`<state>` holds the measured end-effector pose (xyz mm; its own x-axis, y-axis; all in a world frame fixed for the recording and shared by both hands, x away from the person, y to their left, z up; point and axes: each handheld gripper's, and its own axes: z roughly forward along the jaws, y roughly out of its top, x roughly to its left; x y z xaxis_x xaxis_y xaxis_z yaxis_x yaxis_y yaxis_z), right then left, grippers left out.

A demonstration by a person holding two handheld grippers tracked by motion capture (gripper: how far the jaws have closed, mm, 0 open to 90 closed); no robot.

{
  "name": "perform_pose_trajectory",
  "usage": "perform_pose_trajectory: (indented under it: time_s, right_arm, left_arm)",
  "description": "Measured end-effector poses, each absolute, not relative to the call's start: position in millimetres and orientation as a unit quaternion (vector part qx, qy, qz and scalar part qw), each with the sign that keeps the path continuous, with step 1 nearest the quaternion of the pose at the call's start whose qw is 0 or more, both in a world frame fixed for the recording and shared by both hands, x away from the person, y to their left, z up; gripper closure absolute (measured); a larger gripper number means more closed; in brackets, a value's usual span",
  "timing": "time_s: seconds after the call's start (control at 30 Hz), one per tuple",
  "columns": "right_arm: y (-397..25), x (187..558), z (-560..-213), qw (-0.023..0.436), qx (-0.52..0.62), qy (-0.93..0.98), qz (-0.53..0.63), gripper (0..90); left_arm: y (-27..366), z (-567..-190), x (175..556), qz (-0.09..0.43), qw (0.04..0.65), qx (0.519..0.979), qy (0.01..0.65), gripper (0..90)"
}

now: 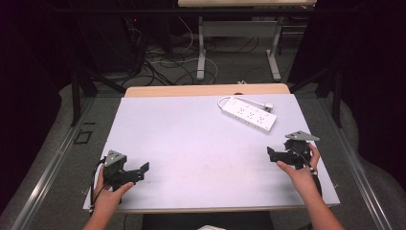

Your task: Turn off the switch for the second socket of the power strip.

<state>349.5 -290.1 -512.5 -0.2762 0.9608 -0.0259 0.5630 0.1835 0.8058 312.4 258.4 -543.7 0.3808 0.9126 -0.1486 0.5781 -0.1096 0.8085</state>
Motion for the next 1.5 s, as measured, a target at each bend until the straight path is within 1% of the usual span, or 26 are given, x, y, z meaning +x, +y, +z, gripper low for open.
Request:
perform_pose_trajectory:
  time_s: [0.1, 0.23, 0.4, 1.0, 1.23, 1.4, 1.5]
  right_arm:
    - [-289.7, 351.8, -509.5, 0.278, 0.53, 0.72, 0.352, 8.2]
    - [-289.2, 357.4, -502.3, 0.269, 0.526, 0.727, 0.35, 12.0]
    - [-287.3, 361.6, -495.8, 0.269, 0.52, 0.731, 0.351, 14.6]
    - [-273.4, 379.1, -476.8, 0.25, 0.504, 0.75, 0.347, 16.2]
    - [-267.9, 387.2, -468.9, 0.254, 0.49, 0.761, 0.341, 19.1]
    - [-264.2, 394.0, -463.7, 0.247, 0.479, 0.77, 0.342, 22.3]
    - [-262.3, 397.9, -461.4, 0.241, 0.477, 0.774, 0.341, 22.5]
  left_arm:
    - [258.3, -544.0, 312.4, 0.2, 0.418, 0.718, 0.52, 3.5]
    - [258.3, -544.2, 312.2, 0.199, 0.418, 0.718, 0.52, 3.6]
    - [258.4, -544.4, 312.0, 0.199, 0.418, 0.717, 0.521, 3.6]
    - [258.6, -544.5, 311.8, 0.199, 0.417, 0.717, 0.522, 3.6]
    - [258.6, -544.6, 311.9, 0.199, 0.417, 0.717, 0.522, 3.6]
    - [258.7, -544.6, 311.9, 0.199, 0.417, 0.717, 0.523, 3.7]
    - [258.7, -544.7, 311.9, 0.199, 0.417, 0.717, 0.522, 3.8]
